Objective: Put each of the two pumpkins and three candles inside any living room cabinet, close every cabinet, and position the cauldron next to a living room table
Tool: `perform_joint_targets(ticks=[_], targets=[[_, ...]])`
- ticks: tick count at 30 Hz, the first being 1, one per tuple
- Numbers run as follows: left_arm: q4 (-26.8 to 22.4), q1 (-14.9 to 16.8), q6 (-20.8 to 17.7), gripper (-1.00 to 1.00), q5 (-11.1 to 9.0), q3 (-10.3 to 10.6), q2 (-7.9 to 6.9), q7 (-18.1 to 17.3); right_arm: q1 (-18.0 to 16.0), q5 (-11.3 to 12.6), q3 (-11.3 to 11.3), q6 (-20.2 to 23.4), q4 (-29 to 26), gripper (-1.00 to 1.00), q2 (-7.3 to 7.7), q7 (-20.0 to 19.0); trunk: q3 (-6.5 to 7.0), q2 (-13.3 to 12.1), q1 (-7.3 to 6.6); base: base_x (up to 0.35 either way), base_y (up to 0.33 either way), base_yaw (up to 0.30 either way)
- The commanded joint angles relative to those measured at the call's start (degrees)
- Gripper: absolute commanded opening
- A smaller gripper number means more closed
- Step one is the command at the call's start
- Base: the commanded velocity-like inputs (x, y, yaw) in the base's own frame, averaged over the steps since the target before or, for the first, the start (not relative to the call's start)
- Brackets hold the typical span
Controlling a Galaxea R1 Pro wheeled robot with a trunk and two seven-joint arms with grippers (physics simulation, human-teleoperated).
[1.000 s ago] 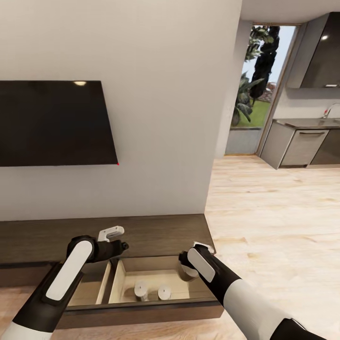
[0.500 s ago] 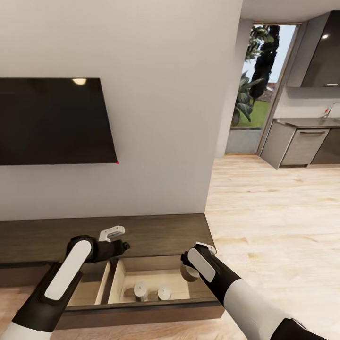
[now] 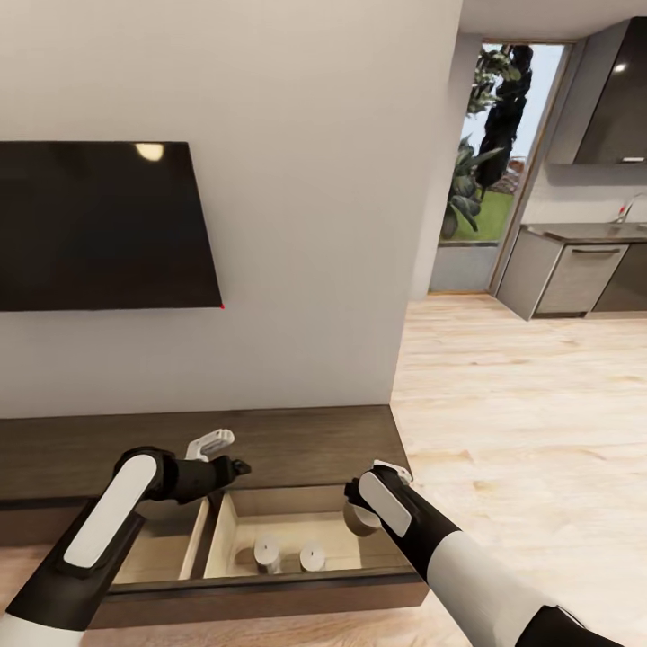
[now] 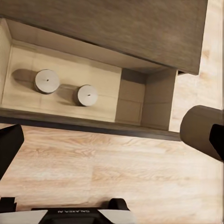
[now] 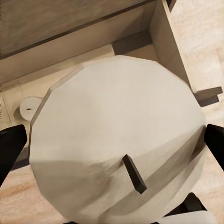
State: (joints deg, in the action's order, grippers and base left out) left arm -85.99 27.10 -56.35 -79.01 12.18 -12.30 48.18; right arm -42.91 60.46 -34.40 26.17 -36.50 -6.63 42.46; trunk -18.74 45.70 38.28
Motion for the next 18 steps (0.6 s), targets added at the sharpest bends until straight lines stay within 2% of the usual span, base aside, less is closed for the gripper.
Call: perform_joint_targets(ticks=[1, 18], targets=[[-0.06, 0.06, -0.01, 1.0, -0.69, -0.03, -0.16, 0.6, -0.07, 0.27, -0.23, 0.16, -0.07, -1.0, 0.04, 0.34, -0.26, 0.48, 0.24, 0.0, 0.0, 0.0], [-0.06, 0.06, 0.01, 1.0, -1.88, -0.23, -0.45, 0.6, -0.07, 0.19, -0.31, 0.04, -0.13, -1.0, -0.04, 0.17, -3.32, 7.3, 3.97, 0.0, 0.0, 0.0]])
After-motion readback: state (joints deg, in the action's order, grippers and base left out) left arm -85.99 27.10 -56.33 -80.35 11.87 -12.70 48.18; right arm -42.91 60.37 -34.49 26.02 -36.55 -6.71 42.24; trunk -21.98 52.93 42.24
